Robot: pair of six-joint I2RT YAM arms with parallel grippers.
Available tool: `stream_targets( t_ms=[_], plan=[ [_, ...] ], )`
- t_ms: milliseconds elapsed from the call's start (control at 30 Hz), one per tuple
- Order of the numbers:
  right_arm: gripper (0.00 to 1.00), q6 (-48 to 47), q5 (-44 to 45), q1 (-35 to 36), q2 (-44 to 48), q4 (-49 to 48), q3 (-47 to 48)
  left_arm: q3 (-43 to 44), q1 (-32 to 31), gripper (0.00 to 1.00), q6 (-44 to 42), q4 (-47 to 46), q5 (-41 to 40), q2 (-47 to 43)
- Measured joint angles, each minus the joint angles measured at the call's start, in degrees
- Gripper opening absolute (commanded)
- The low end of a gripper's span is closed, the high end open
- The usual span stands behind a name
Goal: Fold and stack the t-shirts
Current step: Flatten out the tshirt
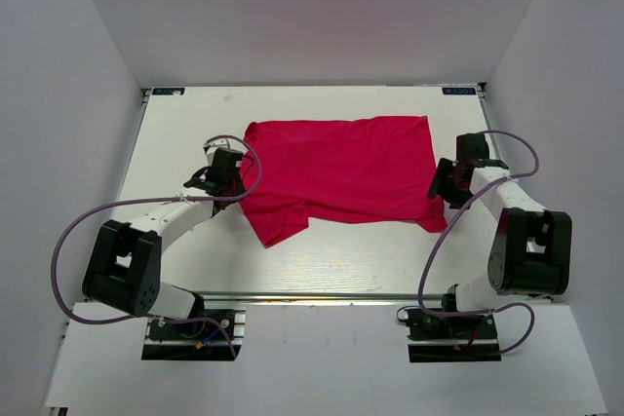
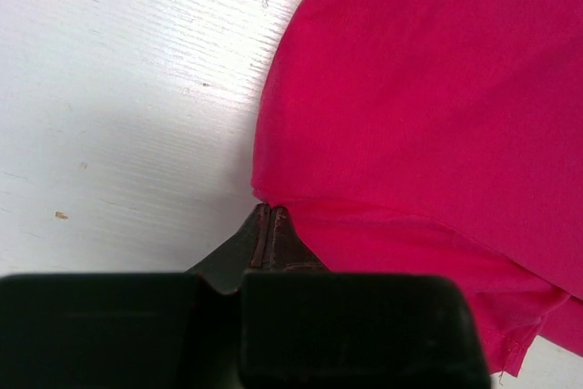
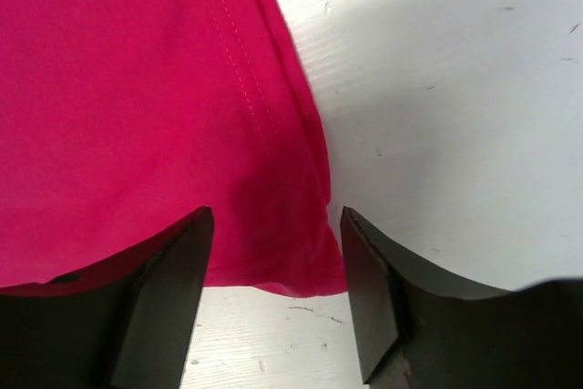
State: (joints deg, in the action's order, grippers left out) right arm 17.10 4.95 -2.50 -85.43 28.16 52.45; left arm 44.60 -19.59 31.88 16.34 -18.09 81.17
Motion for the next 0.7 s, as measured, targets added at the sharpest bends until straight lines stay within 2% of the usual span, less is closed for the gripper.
stream_targets(
  t_ms=[167, 367, 467, 500, 700],
  plan=[
    [0.46, -0.63, -1.40, 0.00, -0.68, 0.02, -0.96, 0.00, 0.00, 0.00, 0.00, 0.00, 0.13, 0.02],
    [0.42, -0.76, -1.64, 0.00, -1.84, 1.18, -1.36, 0.00, 0.00, 0.00, 0.00, 0.00, 0.09, 0.02],
    [0.06, -0.79, -1.53, 0.00, -2.40, 1.97, -1.36, 0.00, 0.00, 0.00, 0.00, 0.00, 0.09, 0.00],
    [0.00, -0.79, -1.57, 0.00, -2.45, 2.05, -1.38, 0.00, 0.00, 0.00, 0.00, 0.00, 0.09, 0.02],
    [0.00, -0.13, -2.56, 0.00, -1.68, 2.16, -1.36, 0.00, 0.00, 0.00, 0.00, 0.13, 0.00, -0.09]
  ],
)
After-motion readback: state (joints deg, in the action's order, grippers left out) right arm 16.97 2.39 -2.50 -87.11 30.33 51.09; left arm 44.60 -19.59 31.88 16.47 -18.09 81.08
